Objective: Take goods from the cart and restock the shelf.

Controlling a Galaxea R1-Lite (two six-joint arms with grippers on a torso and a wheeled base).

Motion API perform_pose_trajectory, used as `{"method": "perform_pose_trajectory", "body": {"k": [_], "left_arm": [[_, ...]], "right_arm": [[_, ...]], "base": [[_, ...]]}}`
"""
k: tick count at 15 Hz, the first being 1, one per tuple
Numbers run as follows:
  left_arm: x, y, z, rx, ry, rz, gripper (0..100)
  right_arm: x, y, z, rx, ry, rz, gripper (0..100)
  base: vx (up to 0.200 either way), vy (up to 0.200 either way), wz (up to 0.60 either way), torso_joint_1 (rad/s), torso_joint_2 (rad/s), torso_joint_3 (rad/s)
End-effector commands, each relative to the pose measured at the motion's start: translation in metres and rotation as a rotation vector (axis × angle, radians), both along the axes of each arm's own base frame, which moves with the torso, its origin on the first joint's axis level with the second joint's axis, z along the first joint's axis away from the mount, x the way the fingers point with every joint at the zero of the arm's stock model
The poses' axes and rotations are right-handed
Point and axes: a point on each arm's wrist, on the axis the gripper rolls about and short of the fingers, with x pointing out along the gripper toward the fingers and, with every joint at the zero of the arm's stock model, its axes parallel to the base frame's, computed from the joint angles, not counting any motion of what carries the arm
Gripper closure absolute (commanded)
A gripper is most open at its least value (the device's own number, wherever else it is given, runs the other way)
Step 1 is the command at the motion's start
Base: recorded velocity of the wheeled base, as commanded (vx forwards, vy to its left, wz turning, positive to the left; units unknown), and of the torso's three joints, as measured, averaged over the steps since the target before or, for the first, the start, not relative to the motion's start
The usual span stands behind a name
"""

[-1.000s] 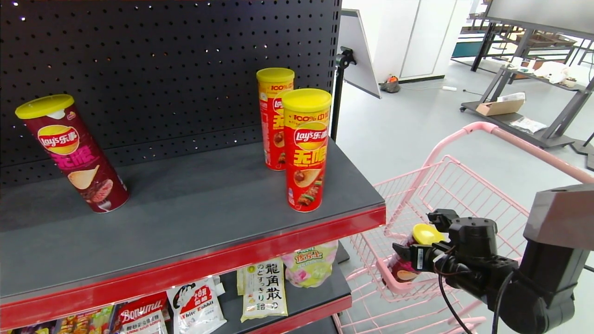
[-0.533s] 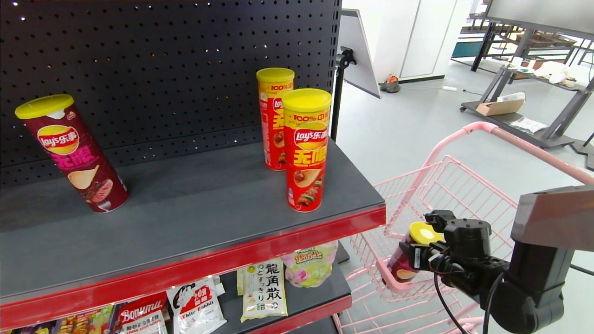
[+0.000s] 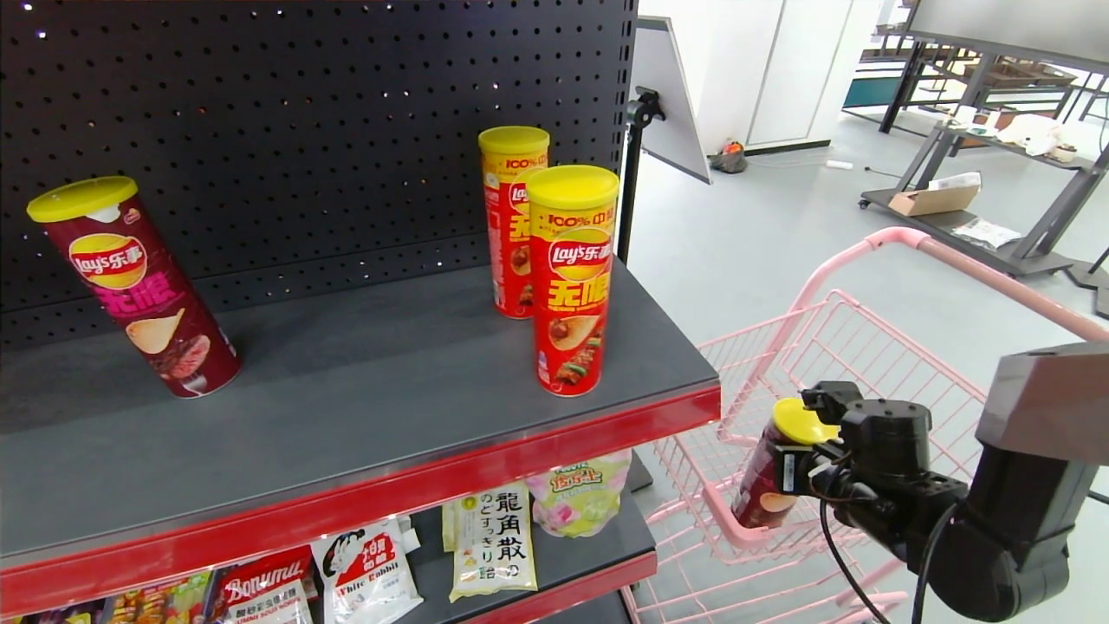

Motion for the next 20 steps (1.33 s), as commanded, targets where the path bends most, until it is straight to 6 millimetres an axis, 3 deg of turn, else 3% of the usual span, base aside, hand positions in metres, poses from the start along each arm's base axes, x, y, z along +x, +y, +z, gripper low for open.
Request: {"method": "perform_pose_trajectory", "body": {"k": [1,4,6,7,8,10,11,12,14,16,18,20], "left_arm": [[0.000,0.000,0.000,0.000,0.001,0.000,0],[0.000,0.000,0.000,0.000,0.001,0.000,0],[0.000,0.000,0.000,0.000,0.001,-0.003,0],[0.000,0.000,0.000,0.000,0.001,-0.003,0],[0.000,0.000,0.000,0.000,0.001,-0.003,0],[0.000,0.000,0.000,0.000,0.001,-0.003,0],[0.000,0.000,0.000,0.000,0.001,-0.003,0],[0.000,0.000,0.000,0.000,0.001,-0.003,0],[0.000,0.000,0.000,0.000,0.001,-0.003,0],[0.000,0.000,0.000,0.001,0.001,-0.003,0],[0.000,0.000,0.000,0.000,0.001,-0.004,0],[0.000,0.000,0.000,0.000,0.001,-0.003,0]], "right_arm": [[0.003,-0.022,0.063,-0.051,-0.219,-0.027,100],[0.008,-0.047,0.124,-0.119,-0.395,-0.068,100],[-0.006,-0.051,0.177,-0.125,-0.435,-0.080,100],[-0.012,-0.051,0.188,-0.125,-0.438,-0.078,100],[-0.041,-0.051,0.222,-0.125,-0.435,-0.072,100],[-0.090,-0.050,0.251,-0.120,-0.431,-0.055,100],[-0.103,-0.051,0.255,-0.124,-0.440,-0.069,100],[-0.145,-0.055,0.255,-0.139,-0.453,-0.083,100],[-0.197,-0.056,0.232,-0.112,-0.441,-0.003,100],[-0.236,-0.059,0.211,-0.122,-0.443,-0.009,100],[-0.263,-0.062,0.200,-0.148,-0.350,-0.048,100],[-0.274,-0.062,0.194,-0.162,-0.358,-0.044,100]], "base": [[0.000,0.000,0.00,0.000,0.00,0.000],[0.000,0.000,0.00,0.000,0.00,0.000],[0.000,0.000,0.00,0.000,0.00,0.000],[0.000,0.000,0.00,0.000,0.00,0.000],[0.000,0.000,0.00,0.000,0.00,0.000],[0.000,0.000,0.00,0.000,0.00,0.000],[0.000,0.000,0.00,0.000,0.00,0.000],[0.000,0.000,0.00,0.000,0.00,0.000],[0.000,0.000,0.00,0.000,0.00,0.000],[0.000,0.000,0.00,0.000,0.00,0.000],[0.000,0.000,0.00,0.000,0.00,0.000],[0.000,0.000,0.00,0.000,0.00,0.000]]}}
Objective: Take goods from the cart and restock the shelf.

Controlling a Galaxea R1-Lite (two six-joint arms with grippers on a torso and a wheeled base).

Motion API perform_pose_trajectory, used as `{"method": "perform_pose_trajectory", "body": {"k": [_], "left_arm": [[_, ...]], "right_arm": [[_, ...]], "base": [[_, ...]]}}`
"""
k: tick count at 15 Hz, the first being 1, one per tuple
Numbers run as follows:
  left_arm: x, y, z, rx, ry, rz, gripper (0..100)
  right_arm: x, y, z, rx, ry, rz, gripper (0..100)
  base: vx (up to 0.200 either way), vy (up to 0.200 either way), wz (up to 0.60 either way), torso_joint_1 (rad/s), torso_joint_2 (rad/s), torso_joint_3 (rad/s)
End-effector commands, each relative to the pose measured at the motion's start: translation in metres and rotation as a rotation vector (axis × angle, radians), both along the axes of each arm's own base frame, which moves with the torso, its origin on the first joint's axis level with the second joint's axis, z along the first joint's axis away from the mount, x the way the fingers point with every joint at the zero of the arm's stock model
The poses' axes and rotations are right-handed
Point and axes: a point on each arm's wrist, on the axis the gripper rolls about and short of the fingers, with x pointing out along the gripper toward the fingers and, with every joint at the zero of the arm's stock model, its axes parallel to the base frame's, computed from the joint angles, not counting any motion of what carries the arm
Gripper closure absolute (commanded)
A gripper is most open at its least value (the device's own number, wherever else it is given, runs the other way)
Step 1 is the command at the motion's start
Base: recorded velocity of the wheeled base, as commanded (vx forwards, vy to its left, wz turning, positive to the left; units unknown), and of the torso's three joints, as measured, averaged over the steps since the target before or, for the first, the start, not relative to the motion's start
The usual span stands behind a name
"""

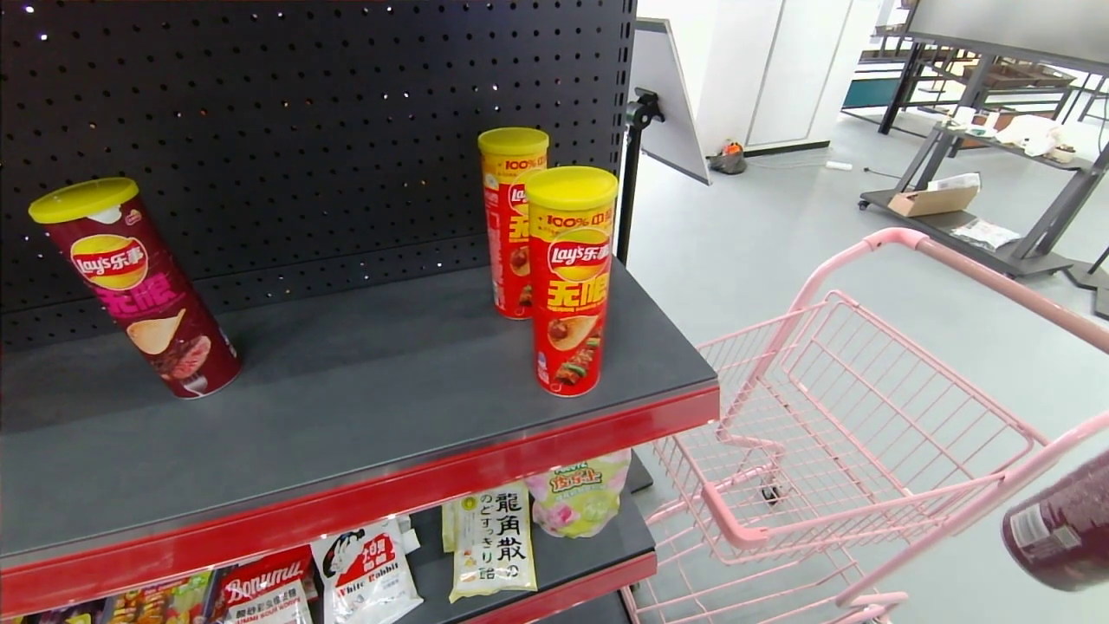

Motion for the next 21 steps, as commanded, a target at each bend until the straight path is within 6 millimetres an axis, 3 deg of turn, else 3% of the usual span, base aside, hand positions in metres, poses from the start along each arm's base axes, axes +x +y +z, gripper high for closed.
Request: {"method": "perform_pose_trajectory", "body": {"k": [1,5,21], "left_arm": [[0.000,0.000,0.000,0.000,0.001,0.000,0],[0.000,0.000,0.000,0.000,0.001,0.001,0],[0.000,0.000,0.000,0.000,0.001,0.000,0]], "right_arm": [[-0.031,-0.001,-0.005,-0.007,-0.112,-0.010,100],[-0.031,-0.001,-0.008,-0.008,-0.105,-0.017,100],[-0.031,-0.001,-0.016,-0.013,-0.083,-0.003,100]], "base": [[0.000,0.000,0.00,0.000,0.00,0.000],[0.000,0.000,0.00,0.012,-0.03,-0.018],[0.000,0.000,0.00,0.156,-0.37,-0.211]]}}
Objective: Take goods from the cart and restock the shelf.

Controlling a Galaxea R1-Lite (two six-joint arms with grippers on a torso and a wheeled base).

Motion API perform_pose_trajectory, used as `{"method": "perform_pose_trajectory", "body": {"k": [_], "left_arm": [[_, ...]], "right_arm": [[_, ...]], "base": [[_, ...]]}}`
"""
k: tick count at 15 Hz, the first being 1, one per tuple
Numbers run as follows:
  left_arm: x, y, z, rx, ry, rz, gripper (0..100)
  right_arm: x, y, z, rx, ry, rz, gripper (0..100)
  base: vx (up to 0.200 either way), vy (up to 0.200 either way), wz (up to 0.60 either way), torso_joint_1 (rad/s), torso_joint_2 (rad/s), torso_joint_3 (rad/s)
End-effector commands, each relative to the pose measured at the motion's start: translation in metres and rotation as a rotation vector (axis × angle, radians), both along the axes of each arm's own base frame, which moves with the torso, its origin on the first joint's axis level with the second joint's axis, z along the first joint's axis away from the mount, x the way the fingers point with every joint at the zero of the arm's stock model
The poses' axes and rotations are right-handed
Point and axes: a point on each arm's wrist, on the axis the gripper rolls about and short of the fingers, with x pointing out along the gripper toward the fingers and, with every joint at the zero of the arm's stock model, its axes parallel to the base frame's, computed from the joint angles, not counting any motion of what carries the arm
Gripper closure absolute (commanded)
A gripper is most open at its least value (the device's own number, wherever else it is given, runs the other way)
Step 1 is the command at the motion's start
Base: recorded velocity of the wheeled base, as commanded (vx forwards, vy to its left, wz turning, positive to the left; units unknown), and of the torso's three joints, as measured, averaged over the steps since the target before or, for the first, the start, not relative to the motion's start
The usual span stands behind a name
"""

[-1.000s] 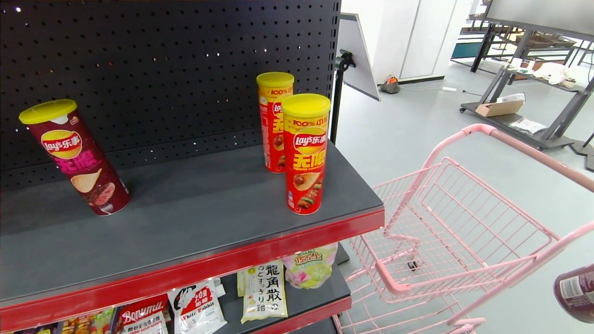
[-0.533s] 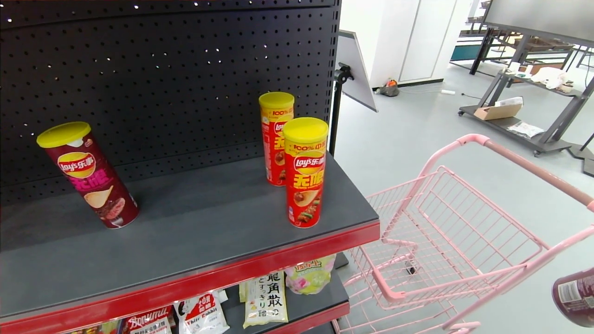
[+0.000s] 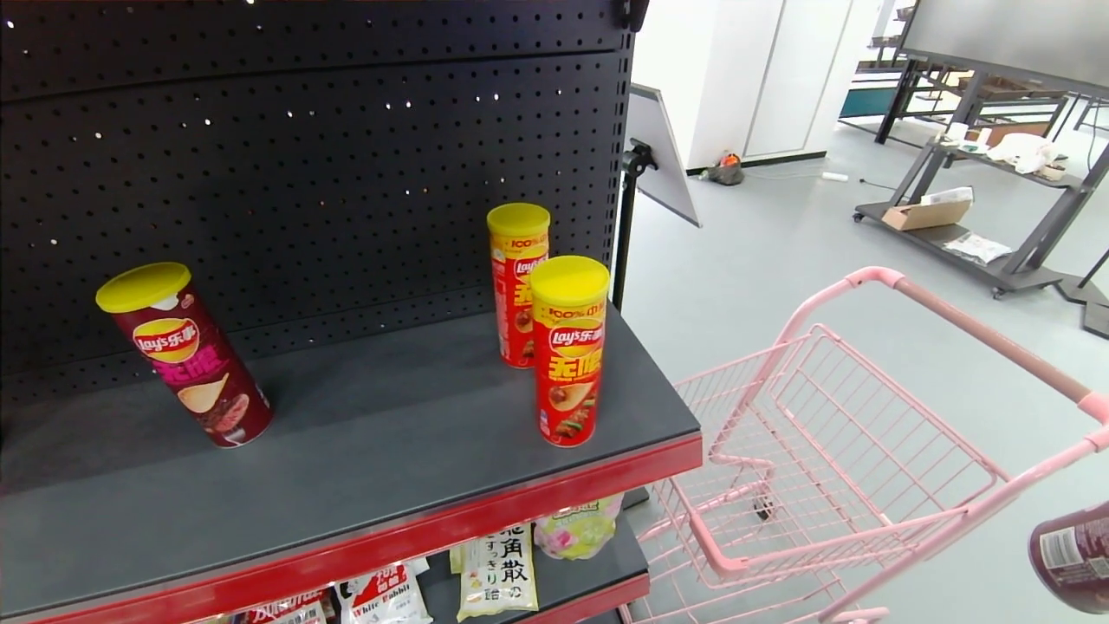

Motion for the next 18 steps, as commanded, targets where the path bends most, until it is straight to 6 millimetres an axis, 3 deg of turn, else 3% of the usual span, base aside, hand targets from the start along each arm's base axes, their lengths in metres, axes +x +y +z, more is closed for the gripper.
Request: {"method": "perform_pose_trajectory", "body": {"k": [1,6,13,18], "left_arm": [[0.000,0.000,0.000,-0.002,0.001,0.000,0],[0.000,0.000,0.000,-0.002,0.003,0.001,0],[0.000,0.000,0.000,-0.002,0.001,0.001,0],[0.000,0.000,0.000,-0.002,0.003,0.003,0]], "right_arm": [[0.001,0.000,-0.002,-0.008,0.012,-0.003,100],[-0.008,0.000,-0.014,-0.047,0.001,-0.002,100],[-0.014,0.000,-0.022,-0.056,-0.015,0.000,100],[-0.027,0.000,-0.030,-0.054,-0.080,-0.001,100]], "base": [[0.000,0.000,0.00,0.159,-0.36,-0.203],[0.000,0.000,0.00,0.070,-0.15,-0.081],[0.000,0.000,0.60,0.006,0.00,0.004],[0.000,0.000,0.00,0.000,0.00,0.000]]}}
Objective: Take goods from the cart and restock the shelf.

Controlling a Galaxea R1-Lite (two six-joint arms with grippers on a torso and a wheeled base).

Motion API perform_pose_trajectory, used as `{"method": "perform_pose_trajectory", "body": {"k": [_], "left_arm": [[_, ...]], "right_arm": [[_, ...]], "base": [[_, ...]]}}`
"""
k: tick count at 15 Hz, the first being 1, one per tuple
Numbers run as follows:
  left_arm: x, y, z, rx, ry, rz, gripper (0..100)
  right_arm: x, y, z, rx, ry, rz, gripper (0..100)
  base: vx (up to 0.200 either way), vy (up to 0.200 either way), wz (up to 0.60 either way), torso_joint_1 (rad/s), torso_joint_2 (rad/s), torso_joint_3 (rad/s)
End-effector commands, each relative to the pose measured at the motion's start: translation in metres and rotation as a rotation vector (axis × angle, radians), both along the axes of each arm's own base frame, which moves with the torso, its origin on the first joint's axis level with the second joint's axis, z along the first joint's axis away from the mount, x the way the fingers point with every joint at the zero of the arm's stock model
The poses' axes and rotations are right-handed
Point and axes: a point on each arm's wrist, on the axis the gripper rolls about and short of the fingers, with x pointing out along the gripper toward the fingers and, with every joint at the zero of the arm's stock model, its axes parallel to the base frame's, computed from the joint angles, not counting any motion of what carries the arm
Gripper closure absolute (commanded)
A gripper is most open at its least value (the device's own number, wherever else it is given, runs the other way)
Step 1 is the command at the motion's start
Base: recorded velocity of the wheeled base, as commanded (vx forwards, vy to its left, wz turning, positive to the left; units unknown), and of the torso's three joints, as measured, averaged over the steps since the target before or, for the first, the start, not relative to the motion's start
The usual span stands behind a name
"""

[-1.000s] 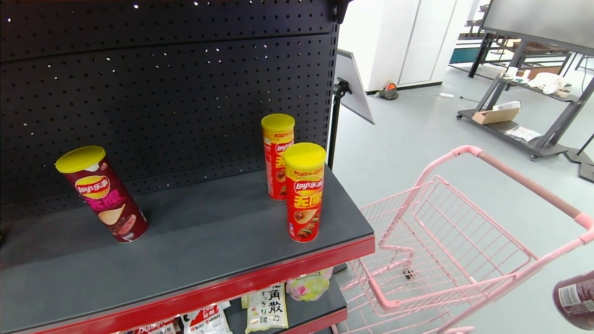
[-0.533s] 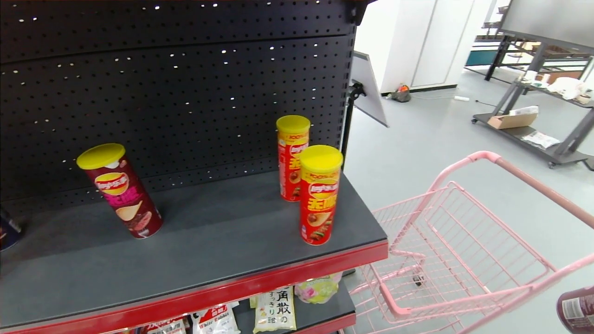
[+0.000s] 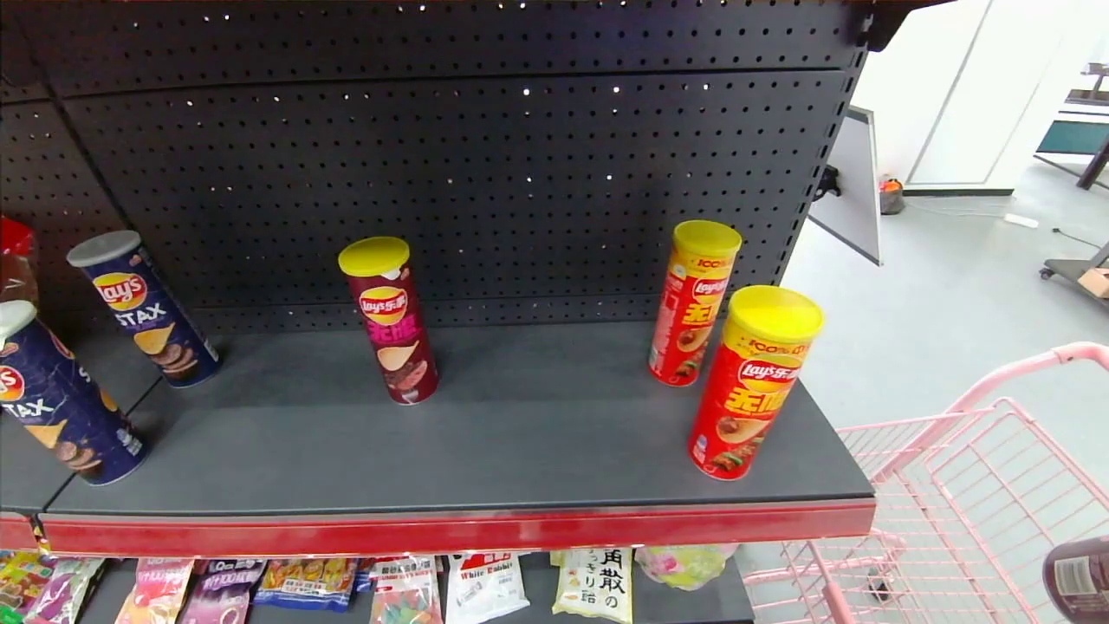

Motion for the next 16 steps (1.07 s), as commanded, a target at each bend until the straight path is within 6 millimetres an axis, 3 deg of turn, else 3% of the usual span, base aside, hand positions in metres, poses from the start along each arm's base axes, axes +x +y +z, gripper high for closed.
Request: {"method": "perform_pose_trajectory", "body": {"k": [1,4,10,13,16], "left_arm": [[0.000,0.000,0.000,0.000,0.002,-0.001,0],[0.000,0.000,0.000,0.003,0.002,-0.001,0],[0.000,0.000,0.000,0.005,0.002,-0.001,0],[0.000,0.000,0.000,0.003,0.002,-0.001,0],[0.000,0.000,0.000,0.003,0.002,-0.001,0]], "right_arm": [[-0.010,0.000,-0.007,0.000,-0.049,0.006,100],[-0.021,0.000,-0.019,0.008,-0.104,0.044,100],[-0.021,0.000,-0.024,0.008,-0.097,0.043,100],[-0.021,0.000,-0.027,0.008,-0.095,0.041,100],[-0.021,0.000,-0.029,0.008,-0.097,0.040,100]], "base": [[0.000,0.000,0.00,0.000,0.00,0.000],[0.000,0.000,0.00,0.000,0.00,0.000],[0.000,0.000,0.00,0.000,0.00,0.000],[-0.200,0.000,0.00,0.004,0.00,0.002],[0.000,0.000,0.00,0.000,0.00,0.000]]}}
